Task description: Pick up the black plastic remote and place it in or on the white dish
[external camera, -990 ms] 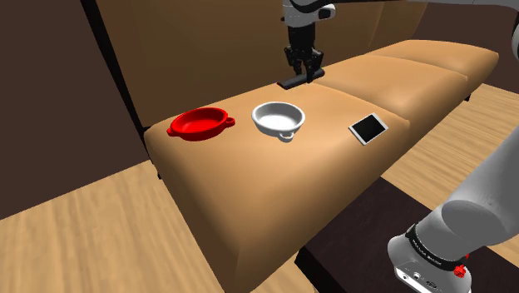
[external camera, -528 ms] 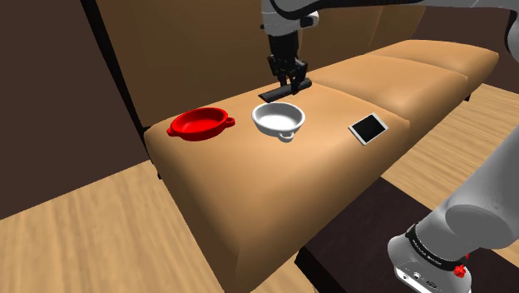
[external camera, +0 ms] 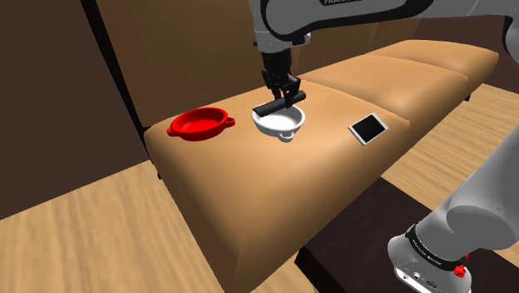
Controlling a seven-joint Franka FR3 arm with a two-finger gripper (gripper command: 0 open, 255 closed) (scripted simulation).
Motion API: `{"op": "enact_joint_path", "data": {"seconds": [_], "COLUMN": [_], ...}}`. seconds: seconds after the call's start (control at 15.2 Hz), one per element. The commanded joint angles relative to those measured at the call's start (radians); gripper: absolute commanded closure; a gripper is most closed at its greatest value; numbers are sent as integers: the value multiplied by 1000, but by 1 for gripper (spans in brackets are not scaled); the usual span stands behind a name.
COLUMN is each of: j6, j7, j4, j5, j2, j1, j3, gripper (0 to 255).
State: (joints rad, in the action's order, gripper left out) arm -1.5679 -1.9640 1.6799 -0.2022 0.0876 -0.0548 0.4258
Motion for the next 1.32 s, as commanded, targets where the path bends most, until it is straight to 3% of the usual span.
{"op": "enact_joint_path", "data": {"seconds": [0.0,0.66,0.73,1.06,1.25], "j6": [-27,-64,-64,-64,43], "j7": [-4,-10,-10,-10,-13], "j4": [28,64,64,64,-66], "j5": [0,-1,-1,-1,-8], "j2": [-1,0,0,0,28], "j1": [-1,-2,-2,-2,12], "j3": [-1,-2,-2,-2,8], "gripper": [255,255,0,0,0]}}
